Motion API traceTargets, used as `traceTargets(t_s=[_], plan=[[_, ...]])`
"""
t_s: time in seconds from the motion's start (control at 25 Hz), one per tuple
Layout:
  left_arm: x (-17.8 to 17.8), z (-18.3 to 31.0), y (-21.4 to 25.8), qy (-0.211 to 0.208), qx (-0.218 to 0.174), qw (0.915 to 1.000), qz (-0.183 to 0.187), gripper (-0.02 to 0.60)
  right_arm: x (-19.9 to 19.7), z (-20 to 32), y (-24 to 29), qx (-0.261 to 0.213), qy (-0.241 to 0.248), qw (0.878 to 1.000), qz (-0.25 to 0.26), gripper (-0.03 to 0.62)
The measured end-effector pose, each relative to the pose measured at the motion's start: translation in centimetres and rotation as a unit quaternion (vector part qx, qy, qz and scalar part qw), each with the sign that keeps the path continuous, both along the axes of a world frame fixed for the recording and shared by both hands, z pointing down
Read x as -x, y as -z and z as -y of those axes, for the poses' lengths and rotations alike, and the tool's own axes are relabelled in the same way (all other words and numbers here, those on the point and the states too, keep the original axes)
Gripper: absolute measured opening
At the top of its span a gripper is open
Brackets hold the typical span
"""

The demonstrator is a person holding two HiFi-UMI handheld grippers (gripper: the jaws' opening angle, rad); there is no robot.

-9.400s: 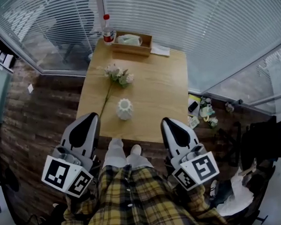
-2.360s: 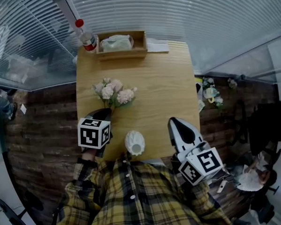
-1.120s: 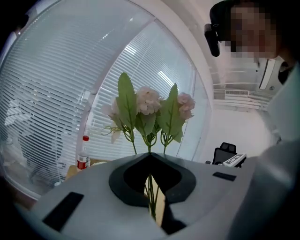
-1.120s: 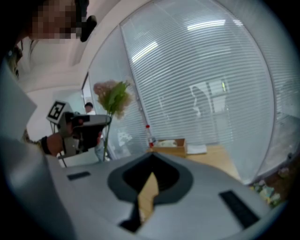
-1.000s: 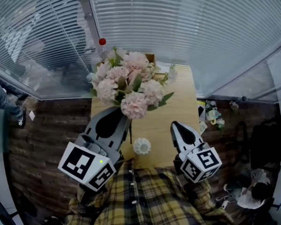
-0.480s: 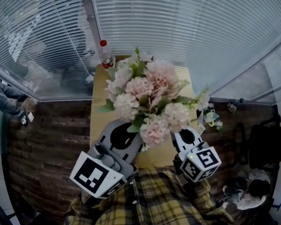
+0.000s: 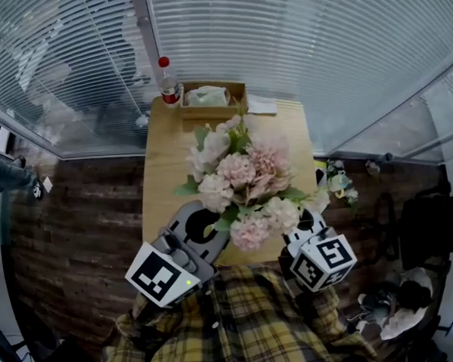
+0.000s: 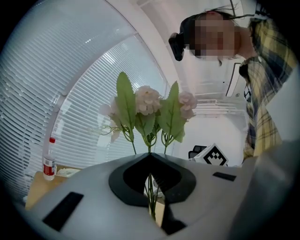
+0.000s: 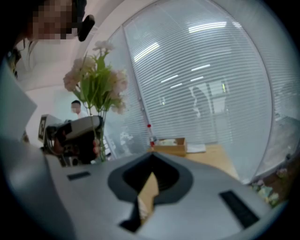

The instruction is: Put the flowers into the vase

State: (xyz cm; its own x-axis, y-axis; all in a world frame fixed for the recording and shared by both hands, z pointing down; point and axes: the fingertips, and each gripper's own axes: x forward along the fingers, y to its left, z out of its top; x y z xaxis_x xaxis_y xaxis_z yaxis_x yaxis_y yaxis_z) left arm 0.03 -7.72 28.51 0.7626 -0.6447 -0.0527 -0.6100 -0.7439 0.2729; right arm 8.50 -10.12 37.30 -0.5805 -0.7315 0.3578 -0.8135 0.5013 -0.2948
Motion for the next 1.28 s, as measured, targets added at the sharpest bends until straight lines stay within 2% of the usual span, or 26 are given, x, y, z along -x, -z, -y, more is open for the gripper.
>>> traceTargets(t_s=[0.16,0.52,0.84,0.96,1.28], plan=[[0.1,-0.8,-1.7,-0.011,0.007,0.9999,0.005,0.015,0.2,-0.3,-0.4,0.000,0.000,1.000,0.001,0.012],[0.3,-1.3,-4.0,-0.026,0.055,0.9976,0.033,0.015,0.0,-0.3,-1.0,0.013,0.004,1.000,0.010,0.012],[0.9,-1.8,-6.8,-0.035,0.124,0.9855,0.110,0.015,0.4,0.1,-1.3,0.016,0.009,1.000,0.011,0.012],[0.8,-2.4,-7.1,-0.043,0.128,0.9832,0.123,0.018,0.3,0.1,-1.3,0.015,0.010,1.000,0.011,0.012],[0.1,-3.9,-8.0,-0.082,0.151,0.9738,0.149,0.076,0.3,-0.2,-1.3,0.016,0.007,1.000,0.013,0.012]])
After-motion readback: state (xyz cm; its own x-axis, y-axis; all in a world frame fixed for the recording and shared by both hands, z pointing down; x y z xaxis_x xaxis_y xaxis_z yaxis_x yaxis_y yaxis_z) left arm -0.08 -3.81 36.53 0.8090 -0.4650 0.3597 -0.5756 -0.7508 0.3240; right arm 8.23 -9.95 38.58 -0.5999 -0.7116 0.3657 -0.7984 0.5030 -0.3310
